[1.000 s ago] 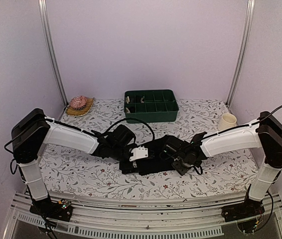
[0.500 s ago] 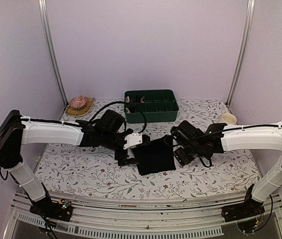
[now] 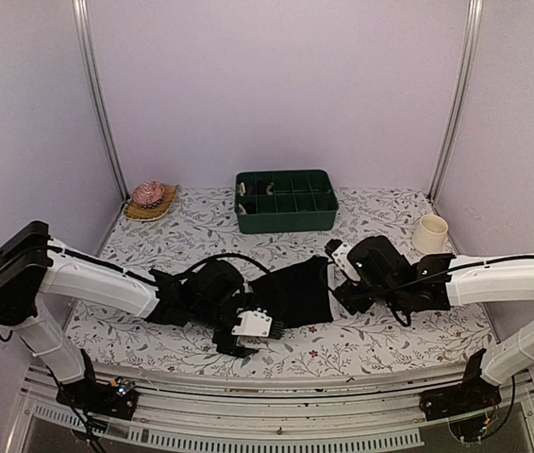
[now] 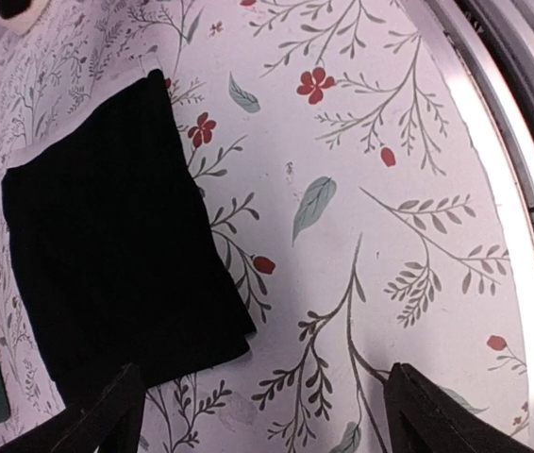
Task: Roll the underwear
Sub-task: Smooth out the underwear at the center of the board, then pick up the underwear from the center of the board, then fold the underwear at the center of the board.
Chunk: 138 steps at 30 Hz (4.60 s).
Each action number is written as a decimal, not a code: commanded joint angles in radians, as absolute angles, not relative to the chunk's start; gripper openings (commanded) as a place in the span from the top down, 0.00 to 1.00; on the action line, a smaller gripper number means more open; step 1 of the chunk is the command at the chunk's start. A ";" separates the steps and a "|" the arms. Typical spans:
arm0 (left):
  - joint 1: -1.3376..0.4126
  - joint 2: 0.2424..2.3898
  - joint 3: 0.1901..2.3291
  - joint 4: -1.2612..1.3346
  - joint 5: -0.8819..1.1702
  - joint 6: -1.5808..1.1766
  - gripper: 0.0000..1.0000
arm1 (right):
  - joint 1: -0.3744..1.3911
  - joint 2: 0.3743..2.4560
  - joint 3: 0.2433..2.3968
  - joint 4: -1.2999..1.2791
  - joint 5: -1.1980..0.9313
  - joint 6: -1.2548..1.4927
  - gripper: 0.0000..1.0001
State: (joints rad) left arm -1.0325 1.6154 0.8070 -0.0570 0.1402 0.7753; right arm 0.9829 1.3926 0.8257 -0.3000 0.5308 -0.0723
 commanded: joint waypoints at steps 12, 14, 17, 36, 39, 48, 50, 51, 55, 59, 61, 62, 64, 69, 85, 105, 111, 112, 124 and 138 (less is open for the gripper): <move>-1.147 1.808 0.858 0.046 -0.178 0.786 0.26 | 0.989 1.140 0.700 -0.120 0.562 -0.060 0.17; -1.148 1.835 0.871 0.036 -0.198 0.782 0.32 | 0.988 1.143 0.701 -0.121 0.562 -0.058 0.18; -1.148 1.866 0.886 0.024 -0.222 0.779 0.42 | 0.989 1.149 0.702 -0.122 0.563 -0.057 0.18; -1.043 1.814 0.930 -0.121 -0.021 0.723 1.00 | 1.068 1.130 0.551 0.126 0.481 -0.258 0.09; -0.987 1.768 0.944 -0.164 0.111 0.744 1.00 | 1.113 1.091 0.429 0.287 0.375 -0.459 0.07; -0.886 1.751 1.051 -0.316 0.349 0.780 1.00 | 1.165 1.240 0.396 0.394 0.315 -0.684 0.05; -0.871 1.750 1.066 -0.334 0.369 0.785 1.00 | 1.186 1.308 0.406 0.429 0.339 -0.723 0.05; -0.863 1.750 1.073 -0.345 0.381 0.787 1.00 | 1.198 1.349 0.412 0.444 0.350 -0.737 0.06; -0.841 1.744 1.094 -0.378 0.417 0.801 1.00 | 1.210 1.472 0.464 0.499 0.400 -0.781 0.08; -0.833 1.740 1.103 -0.395 0.440 0.812 1.00 | 1.221 1.586 0.530 0.533 0.468 -0.813 0.11; -0.833 1.740 1.104 -0.399 0.440 0.814 1.00 | 1.226 1.645 0.556 0.555 0.492 -0.840 0.11; -0.832 1.742 1.105 -0.402 0.442 0.813 1.00 | 1.230 1.675 0.570 0.562 0.506 -0.848 0.11; -0.830 1.740 1.105 -0.403 0.442 0.813 1.00 | 1.236 1.737 0.607 0.572 0.538 -0.853 0.11; -0.822 1.738 1.104 -0.403 0.447 0.813 1.00 | 1.252 1.869 0.682 0.597 0.621 -0.852 0.11; -0.812 1.713 1.057 -0.424 0.437 0.858 1.00 | 1.229 1.803 0.606 0.513 0.703 -0.754 0.68; -0.802 1.689 0.948 -0.426 0.388 0.920 1.00 | 1.238 1.673 0.761 0.010 0.328 -0.533 0.98; -0.782 1.664 0.930 -0.437 0.399 0.945 1.00 | 1.211 1.694 0.880 -0.186 0.218 -0.501 0.98; -0.776 1.662 0.932 -0.437 0.401 0.947 1.00 | 1.202 1.699 0.895 -0.207 0.198 -0.499 0.98; -0.690 1.687 1.048 -0.517 0.459 1.018 1.00 | 1.069 1.760 1.117 -0.441 -0.104 -0.517 0.97; -0.614 1.800 1.224 -0.620 0.457 1.096 1.00 | 0.920 1.867 1.291 -0.658 -0.266 -0.578 0.94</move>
